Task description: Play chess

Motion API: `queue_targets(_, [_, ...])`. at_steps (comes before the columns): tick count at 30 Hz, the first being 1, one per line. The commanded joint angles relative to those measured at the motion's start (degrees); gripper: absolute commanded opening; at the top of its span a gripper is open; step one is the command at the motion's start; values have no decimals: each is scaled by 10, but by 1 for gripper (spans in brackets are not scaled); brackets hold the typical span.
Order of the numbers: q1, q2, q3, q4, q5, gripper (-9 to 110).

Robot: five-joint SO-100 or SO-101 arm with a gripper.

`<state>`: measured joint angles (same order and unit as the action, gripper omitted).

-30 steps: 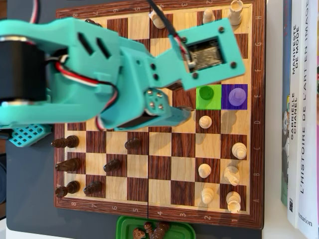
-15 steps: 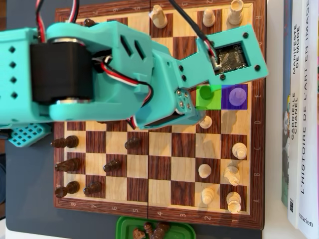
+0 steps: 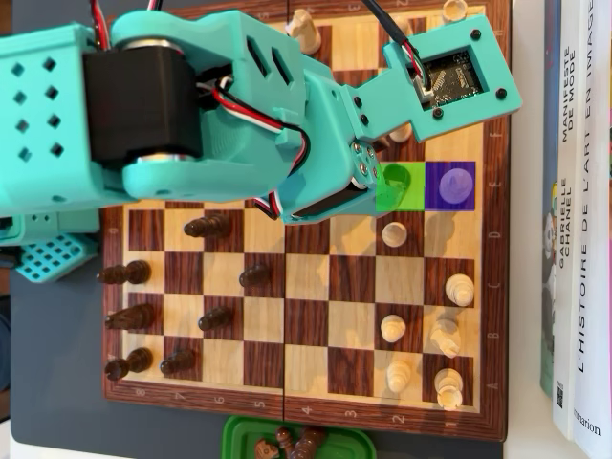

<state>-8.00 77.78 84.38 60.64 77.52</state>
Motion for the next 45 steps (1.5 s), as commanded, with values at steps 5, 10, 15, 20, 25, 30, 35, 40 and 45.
queue_targets(5, [6,-27,-74,3,-2,16])
queue_targets(10, [7,-34,-82,-2,-2,16])
queue_targets(15, [14,-34,-76,4,-2,16])
queue_targets(20, [14,-38,-76,4,-2,16])
queue_targets(25, [14,-54,-77,4,-2,16])
queue_targets(30, [15,-54,-77,4,-2,16])
queue_targets(35, [15,-58,-76,4,-2,16])
queue_targets(40, [16,-58,-76,4,-2,16])
queue_targets(45, [16,-58,-76,4,-3,16])
